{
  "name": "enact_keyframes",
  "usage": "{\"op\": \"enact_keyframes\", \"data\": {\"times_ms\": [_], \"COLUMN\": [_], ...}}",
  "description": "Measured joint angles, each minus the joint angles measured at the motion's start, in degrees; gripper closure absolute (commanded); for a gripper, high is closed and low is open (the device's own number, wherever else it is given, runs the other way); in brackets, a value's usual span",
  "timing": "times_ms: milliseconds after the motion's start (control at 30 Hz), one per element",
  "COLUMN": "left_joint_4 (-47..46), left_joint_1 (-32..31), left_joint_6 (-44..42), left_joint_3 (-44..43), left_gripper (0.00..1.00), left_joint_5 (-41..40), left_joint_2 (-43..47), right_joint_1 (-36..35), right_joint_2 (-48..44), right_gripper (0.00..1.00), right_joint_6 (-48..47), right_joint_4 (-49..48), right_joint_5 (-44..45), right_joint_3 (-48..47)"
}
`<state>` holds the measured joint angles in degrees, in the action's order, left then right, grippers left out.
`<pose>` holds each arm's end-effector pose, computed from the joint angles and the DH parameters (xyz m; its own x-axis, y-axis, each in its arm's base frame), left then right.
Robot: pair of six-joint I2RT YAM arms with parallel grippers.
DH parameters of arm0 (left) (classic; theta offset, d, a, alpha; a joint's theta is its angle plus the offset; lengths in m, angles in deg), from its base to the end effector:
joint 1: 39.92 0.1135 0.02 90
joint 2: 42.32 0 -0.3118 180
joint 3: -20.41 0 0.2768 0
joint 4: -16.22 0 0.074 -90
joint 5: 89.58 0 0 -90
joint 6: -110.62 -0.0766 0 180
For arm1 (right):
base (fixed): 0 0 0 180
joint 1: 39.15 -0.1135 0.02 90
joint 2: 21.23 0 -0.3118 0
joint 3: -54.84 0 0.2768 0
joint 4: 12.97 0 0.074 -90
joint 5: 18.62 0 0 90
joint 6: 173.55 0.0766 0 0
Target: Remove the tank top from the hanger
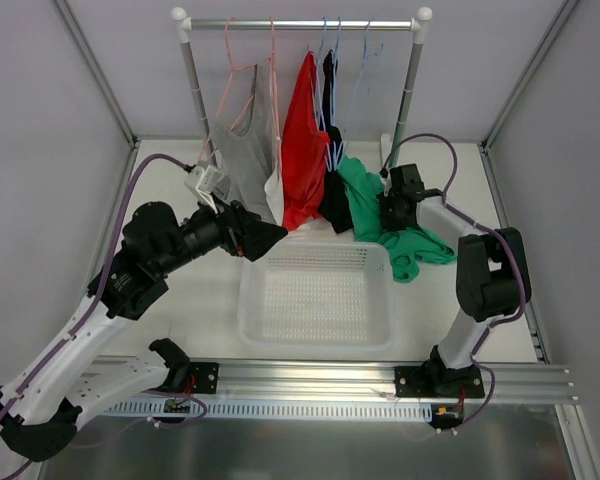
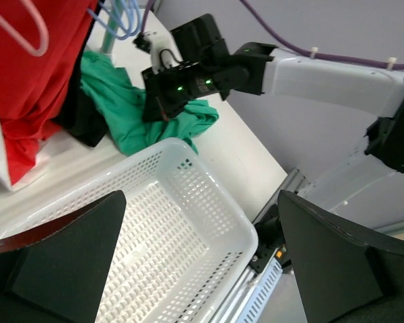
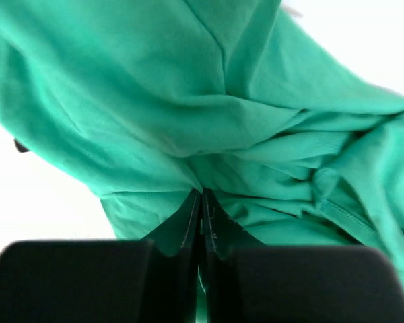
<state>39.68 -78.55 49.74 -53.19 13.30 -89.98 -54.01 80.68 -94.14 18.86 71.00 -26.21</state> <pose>0.1514 -0.1428 0.4715 -0.3513 -0.3265 -0.8775 0.7001 0.5307 -0.4778 0.4196 0.1119 0.2002 -0.7078 -0.3779 -0.5968 -0.3972 0.9116 -0.1062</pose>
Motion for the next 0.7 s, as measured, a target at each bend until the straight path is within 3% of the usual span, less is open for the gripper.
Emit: {"op": "enact_keyframes", "data": {"times_ms": [333, 700], "left_joint_4": [7.0, 13.8], "left_joint_1": [0.0, 0.0], "left_joint_6": [-3.7, -6.4], "left_joint_3": [5.1, 6.1], "left_gripper": [0.01, 0.01], "left_joint_5": [-6.1, -10.6], "left_joint_2": [12.5, 17.9], "right_joint_1": [4.4, 10.3], "right_joint_2": [-10.4, -35.1], "right_gripper": [1.0, 1.0], "right_joint_6": [4.6, 8.2], "right_joint_4": [-4.1, -2.4], "right_joint_5": [-0.2, 2.3], "right_joint_3": [6.0, 7.2]}}
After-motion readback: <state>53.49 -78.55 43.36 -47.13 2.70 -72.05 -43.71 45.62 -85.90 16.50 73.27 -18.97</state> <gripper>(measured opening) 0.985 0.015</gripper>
